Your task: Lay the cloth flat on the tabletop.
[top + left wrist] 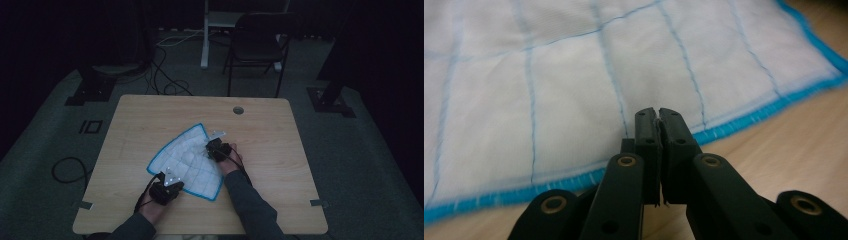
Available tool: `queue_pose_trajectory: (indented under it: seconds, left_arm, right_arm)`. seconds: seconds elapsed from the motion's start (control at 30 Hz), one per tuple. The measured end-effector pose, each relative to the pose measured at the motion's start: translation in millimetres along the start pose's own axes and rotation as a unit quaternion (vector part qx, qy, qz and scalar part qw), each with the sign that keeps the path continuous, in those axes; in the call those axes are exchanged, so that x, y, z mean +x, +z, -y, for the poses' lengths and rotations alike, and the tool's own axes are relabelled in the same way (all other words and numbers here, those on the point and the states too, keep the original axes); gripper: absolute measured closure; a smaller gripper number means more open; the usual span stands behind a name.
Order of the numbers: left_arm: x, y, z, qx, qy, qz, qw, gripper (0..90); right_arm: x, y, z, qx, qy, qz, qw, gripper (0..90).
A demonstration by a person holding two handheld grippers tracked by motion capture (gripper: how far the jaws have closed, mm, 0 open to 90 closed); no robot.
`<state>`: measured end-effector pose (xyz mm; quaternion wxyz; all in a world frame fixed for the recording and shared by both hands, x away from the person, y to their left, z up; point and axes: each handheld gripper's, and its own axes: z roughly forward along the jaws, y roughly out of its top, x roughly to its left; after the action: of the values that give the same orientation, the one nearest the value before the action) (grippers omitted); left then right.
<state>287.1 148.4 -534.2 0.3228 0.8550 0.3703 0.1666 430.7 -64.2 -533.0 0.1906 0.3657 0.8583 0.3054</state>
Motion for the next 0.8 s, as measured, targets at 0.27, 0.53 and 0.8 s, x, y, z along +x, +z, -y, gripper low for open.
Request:
queue_pose_trajectory:
  seconds: [0.27,0.53,0.8]
  left_arm:
    - [28.1,-2.3,1.5,0.014,-0.004,-0.045,0.9989,88.8]
    - [47.7,1.7,-3.1,0.025,-0.004,-0.080,0.9964,89.1]
    - [61.5,7.7,-10.1,0.028,-0.016,-0.103,0.9942,86.9]
  right_arm:
    - [-21.7,-8.4,12.2,0.006,0.013,0.021,0.9997,90.0]
    - [-43.0,-16.2,23.3,0.015,0.027,0.046,0.9985,90.0]
    - [-50.6,-23.5,30.9,0.016,0.034,0.052,0.9979,86.8]
